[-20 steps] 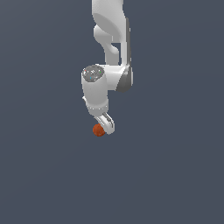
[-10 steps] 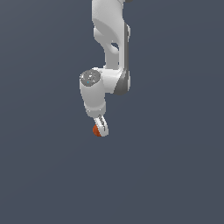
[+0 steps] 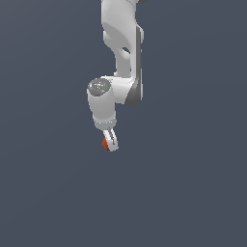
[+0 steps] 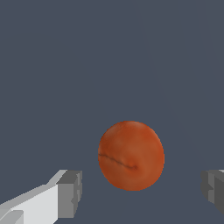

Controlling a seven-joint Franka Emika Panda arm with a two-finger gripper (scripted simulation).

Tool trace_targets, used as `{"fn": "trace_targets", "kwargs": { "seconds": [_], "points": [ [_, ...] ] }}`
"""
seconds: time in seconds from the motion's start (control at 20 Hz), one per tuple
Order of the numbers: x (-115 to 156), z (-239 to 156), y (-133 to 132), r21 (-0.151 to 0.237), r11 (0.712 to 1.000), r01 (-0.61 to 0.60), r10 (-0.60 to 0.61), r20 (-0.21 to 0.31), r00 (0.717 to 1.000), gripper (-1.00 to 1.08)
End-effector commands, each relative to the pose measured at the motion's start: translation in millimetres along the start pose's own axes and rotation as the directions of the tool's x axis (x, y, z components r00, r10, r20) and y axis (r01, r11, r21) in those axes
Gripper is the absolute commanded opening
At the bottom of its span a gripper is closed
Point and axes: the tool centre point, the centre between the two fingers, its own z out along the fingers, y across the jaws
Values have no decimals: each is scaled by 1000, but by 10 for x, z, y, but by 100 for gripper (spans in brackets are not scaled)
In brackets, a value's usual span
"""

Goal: Pick up the object and move it to a goal position.

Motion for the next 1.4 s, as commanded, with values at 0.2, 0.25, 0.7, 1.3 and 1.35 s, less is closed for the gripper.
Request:
{"fn": "trace_targets", "kwargs": {
  "seconds": [0.2,0.25,0.7,1.3,1.35],
  "points": [
    [-1,225,12,-1,1000,-3,3,0,1000,100],
    [-1,283,14,-1,1000,-4,4,0,1000,100],
    [1,491,7,-1,1000,-5,5,0,1000,-100],
    [2,468,0,1,1000,-5,5,0,1000,-100],
    [4,454,3,1,1000,-5,5,0,1000,-100]
  ]
}}
